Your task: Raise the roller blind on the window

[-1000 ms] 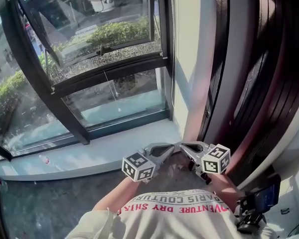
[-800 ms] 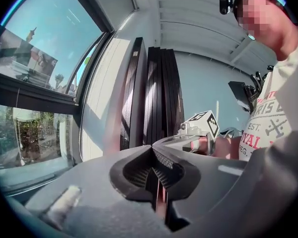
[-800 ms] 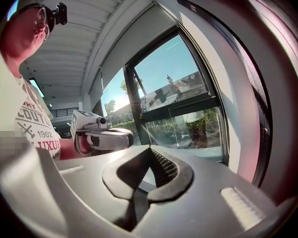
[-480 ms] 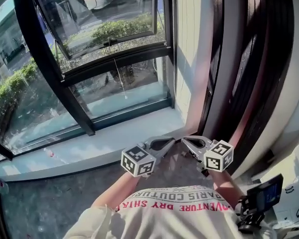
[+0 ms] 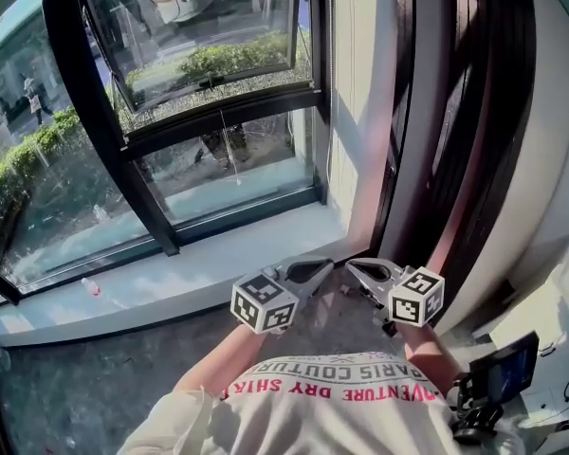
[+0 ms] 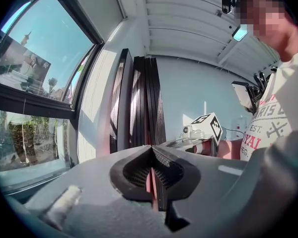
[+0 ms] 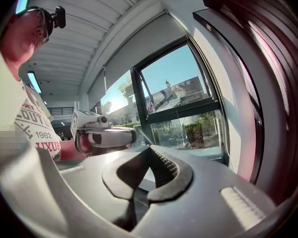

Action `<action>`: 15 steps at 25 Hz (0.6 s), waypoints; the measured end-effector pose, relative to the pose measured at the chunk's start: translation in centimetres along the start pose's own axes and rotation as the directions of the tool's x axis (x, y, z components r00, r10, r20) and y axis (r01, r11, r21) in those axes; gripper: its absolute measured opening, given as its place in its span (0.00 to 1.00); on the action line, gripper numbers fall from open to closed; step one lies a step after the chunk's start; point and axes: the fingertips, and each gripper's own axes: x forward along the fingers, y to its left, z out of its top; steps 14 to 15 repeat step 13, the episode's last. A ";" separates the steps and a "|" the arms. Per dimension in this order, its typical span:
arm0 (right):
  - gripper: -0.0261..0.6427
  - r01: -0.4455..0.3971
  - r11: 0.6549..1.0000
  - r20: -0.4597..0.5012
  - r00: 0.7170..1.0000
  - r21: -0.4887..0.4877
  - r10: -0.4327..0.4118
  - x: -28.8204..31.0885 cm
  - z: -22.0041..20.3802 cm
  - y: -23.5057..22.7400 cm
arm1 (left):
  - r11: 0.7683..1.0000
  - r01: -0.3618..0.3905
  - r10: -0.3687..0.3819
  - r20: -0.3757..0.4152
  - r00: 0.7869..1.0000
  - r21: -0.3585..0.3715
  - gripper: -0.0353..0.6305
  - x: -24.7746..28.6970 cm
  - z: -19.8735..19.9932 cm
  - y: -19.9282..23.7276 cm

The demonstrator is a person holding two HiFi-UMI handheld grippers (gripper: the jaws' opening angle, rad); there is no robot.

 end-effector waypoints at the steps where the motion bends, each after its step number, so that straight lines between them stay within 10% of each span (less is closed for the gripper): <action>1: 0.04 0.002 1.000 0.001 1.000 -0.001 -0.002 -0.4 0.0 0.1 | 1.000 0.003 -0.003 0.001 1.000 0.004 0.06 0.1 0.2 -0.4; 15: 0.04 0.013 1.000 0.014 1.000 0.006 -0.013 -0.9 -0.5 -0.2 | 1.000 0.005 -0.005 -0.002 1.000 0.018 0.06 0.4 0.0 -1.0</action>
